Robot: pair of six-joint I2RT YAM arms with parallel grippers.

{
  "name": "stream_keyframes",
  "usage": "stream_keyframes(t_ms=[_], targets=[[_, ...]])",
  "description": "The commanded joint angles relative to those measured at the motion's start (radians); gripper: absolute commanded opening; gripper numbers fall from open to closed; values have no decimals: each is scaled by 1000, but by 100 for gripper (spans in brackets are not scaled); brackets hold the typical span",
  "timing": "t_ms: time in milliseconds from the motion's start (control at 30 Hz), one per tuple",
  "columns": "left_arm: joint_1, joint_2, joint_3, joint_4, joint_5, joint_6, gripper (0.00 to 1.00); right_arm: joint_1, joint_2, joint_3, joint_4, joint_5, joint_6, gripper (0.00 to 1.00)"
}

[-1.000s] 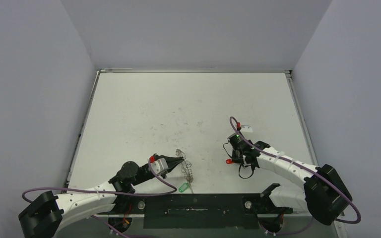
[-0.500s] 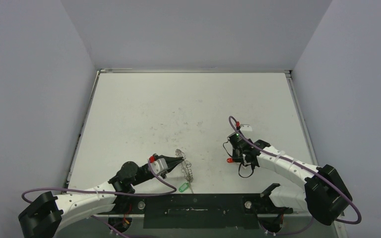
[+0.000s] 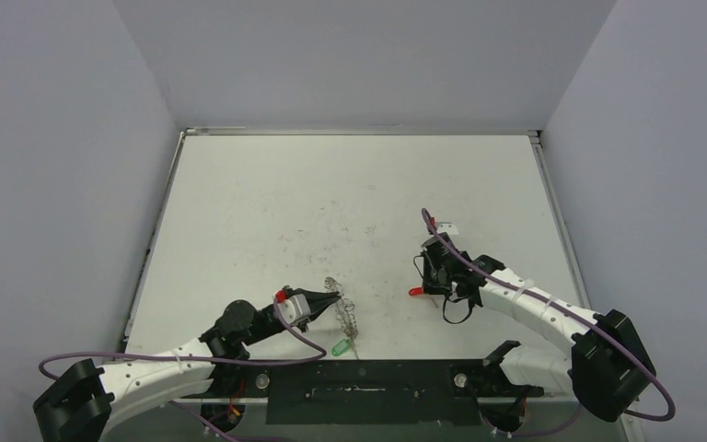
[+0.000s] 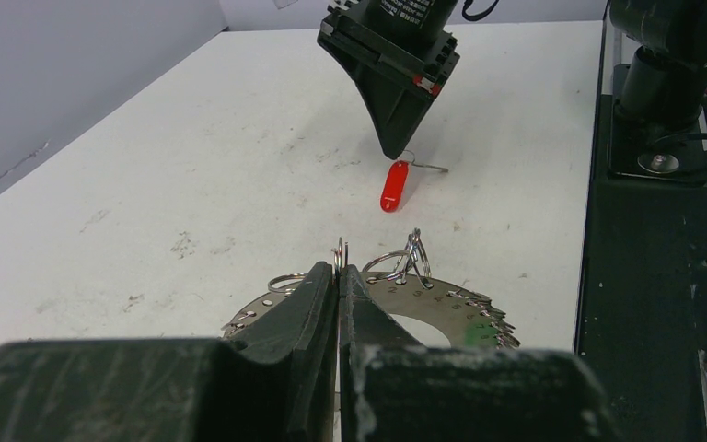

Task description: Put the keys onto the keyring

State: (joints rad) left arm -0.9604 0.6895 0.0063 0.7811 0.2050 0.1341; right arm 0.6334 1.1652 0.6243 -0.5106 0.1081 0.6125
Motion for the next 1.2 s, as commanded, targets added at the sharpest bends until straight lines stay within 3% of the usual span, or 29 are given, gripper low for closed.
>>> stream_keyframes(t_ms=[0,333,567,800,1167], targets=[[-2,-20,19,43,-7,-5,0,-6,-6,64,95,-149,-57,0],[-2,-22,28,36,5,-11,0,-6,-136,125,125,-395,-252,0],[-2,-4,40,47,11,-8,0,-2,-207,91,249,-571,-250,0],[-3,-8,40,46,26,-10,0,38,-199,103,322,-649,-275,0],[-4,5,45,57,56,-15,0,183,-87,161,408,-641,-351,0]])
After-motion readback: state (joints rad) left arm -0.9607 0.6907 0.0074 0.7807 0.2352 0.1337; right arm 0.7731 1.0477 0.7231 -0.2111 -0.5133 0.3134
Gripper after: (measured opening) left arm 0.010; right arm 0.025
